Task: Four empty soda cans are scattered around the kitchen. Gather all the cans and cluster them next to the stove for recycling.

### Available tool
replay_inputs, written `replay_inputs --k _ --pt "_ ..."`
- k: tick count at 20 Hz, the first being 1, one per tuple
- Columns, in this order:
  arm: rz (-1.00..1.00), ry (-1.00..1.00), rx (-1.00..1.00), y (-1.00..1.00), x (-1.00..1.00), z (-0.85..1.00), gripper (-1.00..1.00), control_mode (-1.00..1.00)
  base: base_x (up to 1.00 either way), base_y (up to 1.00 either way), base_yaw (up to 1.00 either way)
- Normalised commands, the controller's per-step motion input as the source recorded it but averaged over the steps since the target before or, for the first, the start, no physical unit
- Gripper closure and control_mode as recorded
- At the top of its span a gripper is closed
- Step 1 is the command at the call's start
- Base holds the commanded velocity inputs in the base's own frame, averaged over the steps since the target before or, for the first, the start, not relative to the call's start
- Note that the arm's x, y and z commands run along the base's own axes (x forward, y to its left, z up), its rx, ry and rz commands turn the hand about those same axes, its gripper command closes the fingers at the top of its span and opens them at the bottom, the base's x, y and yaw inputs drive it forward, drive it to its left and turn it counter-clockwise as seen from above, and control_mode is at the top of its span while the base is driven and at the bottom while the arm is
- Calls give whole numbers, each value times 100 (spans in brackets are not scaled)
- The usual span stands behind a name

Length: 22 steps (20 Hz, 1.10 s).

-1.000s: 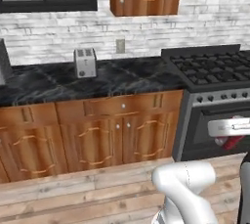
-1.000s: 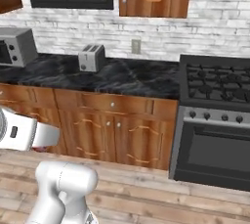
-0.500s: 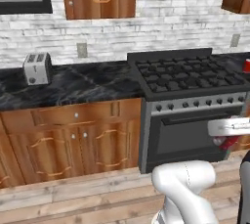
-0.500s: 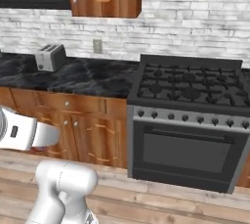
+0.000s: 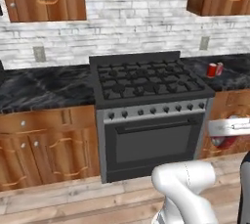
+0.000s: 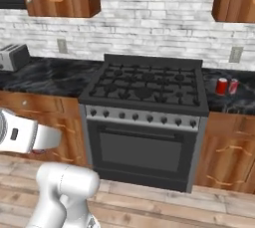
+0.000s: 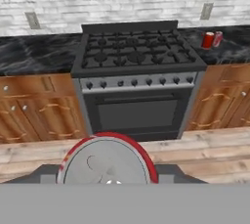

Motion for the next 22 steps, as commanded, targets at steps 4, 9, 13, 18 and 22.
replay_inputs --k 4,9,13,18,22 --pt "0 0 0 0 0 0 100 100 33 -100 0" --pt "0 0 0 0 0 0 100 100 47 -100 0" --pt "0 0 0 0 0 0 100 100 50 -100 0" --pt "0 0 0 0 0 0 100 100 60 -100 0" --pt "0 0 0 0 0 0 100 100 52 -80 0"
